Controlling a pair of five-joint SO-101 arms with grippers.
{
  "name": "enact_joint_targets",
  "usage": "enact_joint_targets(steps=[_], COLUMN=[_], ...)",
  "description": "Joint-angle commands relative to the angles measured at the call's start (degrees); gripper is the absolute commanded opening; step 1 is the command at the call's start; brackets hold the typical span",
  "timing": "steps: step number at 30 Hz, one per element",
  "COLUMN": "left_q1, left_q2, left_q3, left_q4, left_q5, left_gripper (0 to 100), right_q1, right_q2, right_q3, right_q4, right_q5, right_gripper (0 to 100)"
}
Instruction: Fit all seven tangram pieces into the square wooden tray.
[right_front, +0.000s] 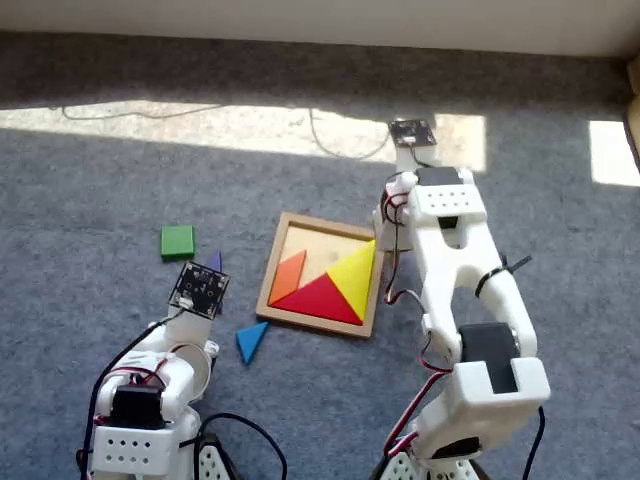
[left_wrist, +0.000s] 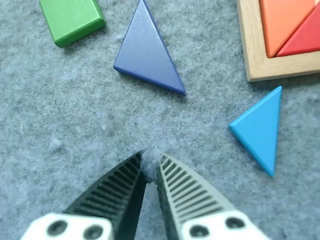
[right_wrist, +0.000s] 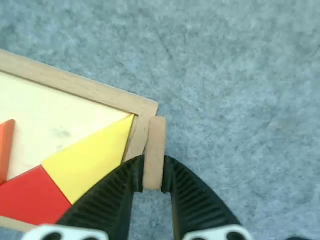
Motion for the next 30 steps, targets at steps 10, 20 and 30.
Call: enact_joint_targets(steps=[10, 20, 30], left_q1=[-0.66, -0.66, -0.66], left_q2=[-0.66, -0.66, -0.66], left_q3=[1.19, 1.19, 1.19], left_q4=[0.18, 0.18, 0.18], left_q5=[0.09, 0.09, 0.09], left_gripper=[1, 1, 1], right_q1=[-9.89, -19.74, -21.32], right_q2=[-7.78, -6.73, -2.59], right_q3=[-1.54, 2.59, 4.44], right_q4=[0.31, -10.51, -14.64], right_q5=[-5.27, -15.56, -21.27], right_gripper=[0.5, 0.6, 0.8])
